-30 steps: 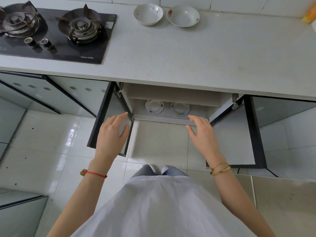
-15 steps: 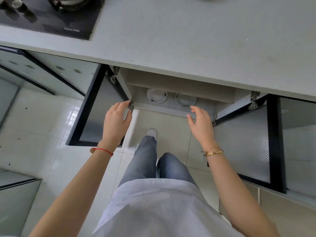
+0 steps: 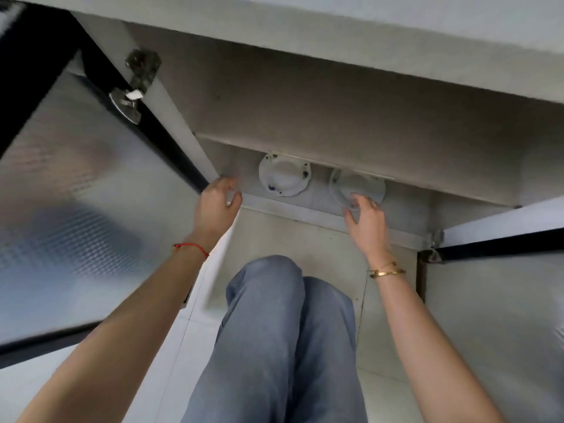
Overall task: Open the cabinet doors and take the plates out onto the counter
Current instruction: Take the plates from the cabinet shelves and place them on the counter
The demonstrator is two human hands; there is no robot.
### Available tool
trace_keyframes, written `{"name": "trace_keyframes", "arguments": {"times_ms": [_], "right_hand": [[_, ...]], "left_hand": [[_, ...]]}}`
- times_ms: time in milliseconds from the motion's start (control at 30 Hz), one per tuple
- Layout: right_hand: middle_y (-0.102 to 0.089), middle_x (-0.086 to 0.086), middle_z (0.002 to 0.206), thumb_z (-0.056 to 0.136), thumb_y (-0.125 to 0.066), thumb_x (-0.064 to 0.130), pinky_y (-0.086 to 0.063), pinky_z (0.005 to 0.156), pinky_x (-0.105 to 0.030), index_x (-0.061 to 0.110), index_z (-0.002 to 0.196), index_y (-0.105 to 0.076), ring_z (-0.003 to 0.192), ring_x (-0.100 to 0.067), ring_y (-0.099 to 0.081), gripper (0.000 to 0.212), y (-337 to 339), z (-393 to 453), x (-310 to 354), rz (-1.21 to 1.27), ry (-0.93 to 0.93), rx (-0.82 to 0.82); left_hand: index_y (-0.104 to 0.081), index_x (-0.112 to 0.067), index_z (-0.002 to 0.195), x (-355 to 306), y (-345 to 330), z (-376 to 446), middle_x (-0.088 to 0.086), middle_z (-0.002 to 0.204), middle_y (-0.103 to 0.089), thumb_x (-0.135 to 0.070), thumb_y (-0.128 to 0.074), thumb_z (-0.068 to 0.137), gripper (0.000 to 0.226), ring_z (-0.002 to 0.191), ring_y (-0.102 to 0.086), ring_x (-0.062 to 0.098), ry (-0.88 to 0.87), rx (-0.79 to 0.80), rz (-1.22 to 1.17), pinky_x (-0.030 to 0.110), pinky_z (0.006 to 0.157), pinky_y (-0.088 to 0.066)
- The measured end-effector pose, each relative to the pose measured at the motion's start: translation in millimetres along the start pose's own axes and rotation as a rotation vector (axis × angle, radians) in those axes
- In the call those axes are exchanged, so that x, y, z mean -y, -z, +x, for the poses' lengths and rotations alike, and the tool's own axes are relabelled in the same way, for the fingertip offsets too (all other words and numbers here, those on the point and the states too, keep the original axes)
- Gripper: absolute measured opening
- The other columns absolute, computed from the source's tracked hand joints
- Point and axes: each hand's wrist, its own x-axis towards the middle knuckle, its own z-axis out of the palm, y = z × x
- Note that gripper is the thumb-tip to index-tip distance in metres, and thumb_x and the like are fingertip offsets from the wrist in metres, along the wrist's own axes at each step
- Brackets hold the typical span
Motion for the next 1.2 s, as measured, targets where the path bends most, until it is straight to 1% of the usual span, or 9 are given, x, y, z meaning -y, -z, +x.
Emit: {"name": "trace_keyframes", "arguments": {"times_ms": [300,467,567,633,733,833,900,1000,1200], "right_hand": [[-0.057,-0.016,0.132,0.096,-0.054,0.023,-0.043,0.102,-0.04,0.007,0.133,-0.052,0.125,-0.033,-0.049,0.041,-160,112,-82,-0.048,0.067,0.008],[-0.06,-0.021,0.124,0.095,-0.054,0.023,-0.046,0.097,-0.043,0.004,0.134,-0.049,0.116,-0.036,-0.054,0.043,-212,157,-103,-0.075,0.127,0.026],[-0.059,-0.02,0.123,0.095,-0.055,0.023,-0.05,0.093,-0.043,0.006,0.135,-0.048,0.115,-0.036,-0.055,0.044,-231,178,-111,-0.089,0.137,0.015],[-0.061,-0.02,0.121,0.095,-0.055,0.023,-0.051,0.091,-0.039,0.004,0.132,-0.049,0.11,-0.036,-0.058,0.043,-242,191,-114,-0.101,0.152,0.006],[-0.063,-0.02,0.114,0.095,-0.054,0.026,-0.05,0.083,-0.036,0.004,0.126,-0.05,0.101,-0.036,-0.062,0.038,-259,212,-116,-0.111,0.127,0.019],[-0.067,-0.019,0.107,0.095,-0.054,0.028,-0.051,0.076,-0.036,0.003,0.117,-0.052,0.097,-0.037,-0.064,0.033,-272,229,-115,-0.086,0.104,0.023],[-0.067,-0.019,0.107,0.095,-0.053,0.031,-0.054,0.078,-0.038,0.002,0.115,-0.052,0.098,-0.036,-0.065,0.035,-280,237,-114,-0.088,0.076,0.028],[-0.065,-0.017,0.114,0.094,-0.056,0.033,-0.055,0.083,-0.039,0.005,0.121,-0.051,0.104,-0.036,-0.064,0.04,-292,245,-111,-0.072,0.013,0.059],[-0.064,-0.016,0.123,0.087,-0.069,0.024,-0.054,0.086,-0.036,0.002,0.123,-0.051,0.11,-0.033,-0.064,0.046,-304,245,-111,0.047,0.008,0.01]], "left_hand": [[-0.062,-0.003,0.122,109,-149,98,0.019,0.116,-0.067,-0.013,-0.059,0.09,0.034,0.103,-0.064,0.036,-0.105,-0.052,0.068,0.038,0.091,-0.048],[-0.062,-0.01,0.123,146,-201,134,0.013,0.115,-0.069,-0.017,-0.059,0.09,0.034,0.099,-0.066,0.034,-0.083,-0.026,0.07,0.042,0.09,-0.052],[-0.064,-0.011,0.119,159,-219,154,0.015,0.109,-0.069,-0.017,-0.06,0.088,0.031,0.094,-0.067,0.035,-0.113,-0.032,0.081,0.041,0.086,-0.054],[-0.065,-0.009,0.116,169,-227,169,0.017,0.109,-0.068,-0.015,-0.061,0.087,0.03,0.094,-0.067,0.034,-0.124,-0.021,0.09,0.037,0.085,-0.053],[-0.068,-0.003,0.103,182,-239,191,0.02,0.114,-0.066,-0.011,-0.061,0.086,0.02,0.099,-0.065,0.034,-0.137,-0.001,0.109,0.036,0.083,-0.051],[-0.068,0.003,0.104,184,-247,206,0.023,0.116,-0.066,-0.014,-0.058,0.087,0.026,0.103,-0.064,0.037,-0.13,0.001,0.103,0.035,0.084,-0.047],[-0.066,0.004,0.107,183,-253,214,0.024,0.111,-0.066,-0.013,-0.059,0.089,0.026,0.101,-0.063,0.037,-0.087,0.03,0.102,0.036,0.084,-0.048],[-0.062,0.004,0.102,181,-261,221,0.022,0.099,-0.068,-0.019,-0.062,0.09,0.026,0.095,-0.062,0.036,-0.025,0.109,0.132,0.037,0.081,-0.049],[-0.062,-0.001,0.106,182,-268,229,0.018,0.099,-0.07,-0.024,-0.064,0.088,0.029,0.093,-0.065,0.035,0.004,0.158,0.167,0.038,0.082,-0.052]]}}
